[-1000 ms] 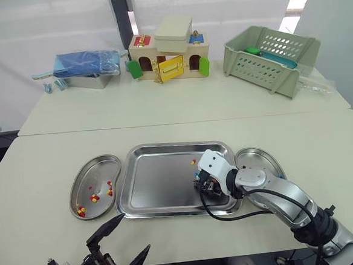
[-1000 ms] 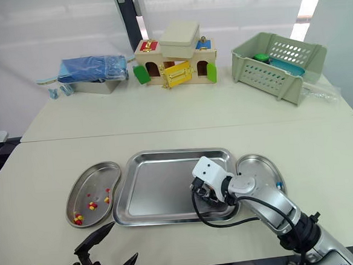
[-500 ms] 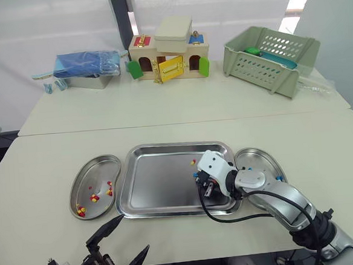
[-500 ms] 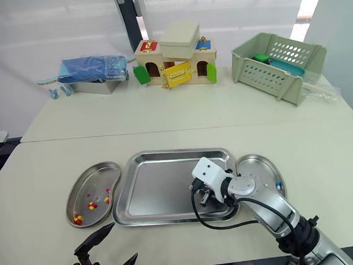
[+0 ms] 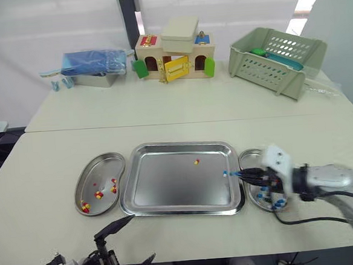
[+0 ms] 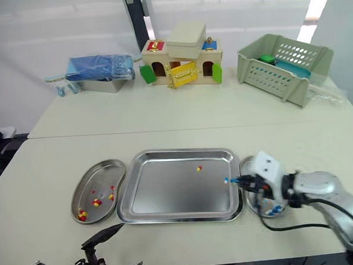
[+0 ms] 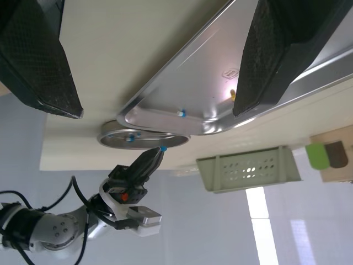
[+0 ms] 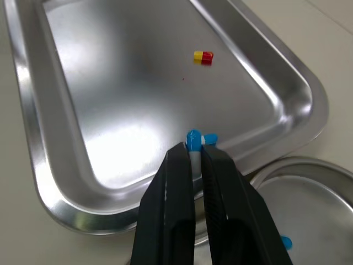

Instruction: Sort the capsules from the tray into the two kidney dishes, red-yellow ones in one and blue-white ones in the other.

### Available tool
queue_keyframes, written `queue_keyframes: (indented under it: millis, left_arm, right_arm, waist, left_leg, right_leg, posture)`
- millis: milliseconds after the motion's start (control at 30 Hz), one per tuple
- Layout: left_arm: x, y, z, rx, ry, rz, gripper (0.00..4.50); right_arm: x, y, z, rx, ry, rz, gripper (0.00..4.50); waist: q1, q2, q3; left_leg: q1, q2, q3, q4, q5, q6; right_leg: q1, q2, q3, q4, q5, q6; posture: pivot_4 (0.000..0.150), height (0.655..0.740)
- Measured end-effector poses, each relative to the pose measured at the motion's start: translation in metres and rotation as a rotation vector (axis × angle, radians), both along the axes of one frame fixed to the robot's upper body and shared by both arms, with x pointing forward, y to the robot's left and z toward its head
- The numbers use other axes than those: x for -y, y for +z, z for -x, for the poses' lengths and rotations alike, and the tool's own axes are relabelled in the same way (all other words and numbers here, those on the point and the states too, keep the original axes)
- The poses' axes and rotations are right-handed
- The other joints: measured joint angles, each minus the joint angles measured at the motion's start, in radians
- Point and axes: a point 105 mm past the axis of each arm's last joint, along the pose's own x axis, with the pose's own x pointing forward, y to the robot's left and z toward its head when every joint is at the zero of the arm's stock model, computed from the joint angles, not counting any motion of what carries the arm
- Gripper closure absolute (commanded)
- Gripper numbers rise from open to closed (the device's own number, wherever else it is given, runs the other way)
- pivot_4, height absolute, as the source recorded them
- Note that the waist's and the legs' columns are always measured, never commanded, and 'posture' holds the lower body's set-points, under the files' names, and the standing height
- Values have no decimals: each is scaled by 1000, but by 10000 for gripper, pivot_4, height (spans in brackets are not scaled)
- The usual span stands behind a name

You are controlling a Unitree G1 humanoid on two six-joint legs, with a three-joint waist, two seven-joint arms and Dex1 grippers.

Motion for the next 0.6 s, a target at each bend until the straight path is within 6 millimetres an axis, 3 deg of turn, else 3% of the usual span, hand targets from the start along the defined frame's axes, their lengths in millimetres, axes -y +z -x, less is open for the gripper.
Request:
queue_keyframes:
  millis: [133, 400, 467, 533, 600]
  left_arm:
    - [2, 3, -4, 30, -47, 0, 0]
    - [6, 4, -7, 25, -74, 18, 0]
    - [6, 3, -7, 16, -76, 21, 0]
    - [6, 3, -8, 15, -77, 22, 0]
    - [5, 3, -8, 15, -76, 22, 0]
  right_arm:
    - [32, -4, 4, -27, -64, 44, 44825]
    - [38, -6, 4, -18, -76, 39, 44825]
    - [38, -6, 4, -15, -79, 39, 38073]
    - [38, -6, 4, -15, -79, 39, 35164]
    - [38, -5, 4, -10, -75, 39, 29232]
  waist:
    - [-3, 0, 0]
    - [-1, 0, 0]
    - [-1, 0, 0]
    - [0, 0, 0]
    - [-1, 0, 0]
  left_leg:
    - [2, 0, 0, 0, 0, 0]
    - [2, 0, 0, 0, 0, 0]
    - [2, 0, 0, 1, 0, 0]
    - [2, 0, 0, 1, 0, 0]
    - [2, 0, 0, 0, 0, 0]
  right_leg:
    - [1, 0, 1, 1, 0, 0]
    - [2, 0, 1, 1, 0, 0]
    - [2, 0, 1, 1, 0, 0]
    - [2, 0, 1, 1, 0, 0]
    - [2, 0, 1, 1, 0, 0]
  posture:
    - [1500, 7400]
    - [1500, 7400]
    - [1500, 7400]
    - [1500, 7400]
    - [1500, 7400]
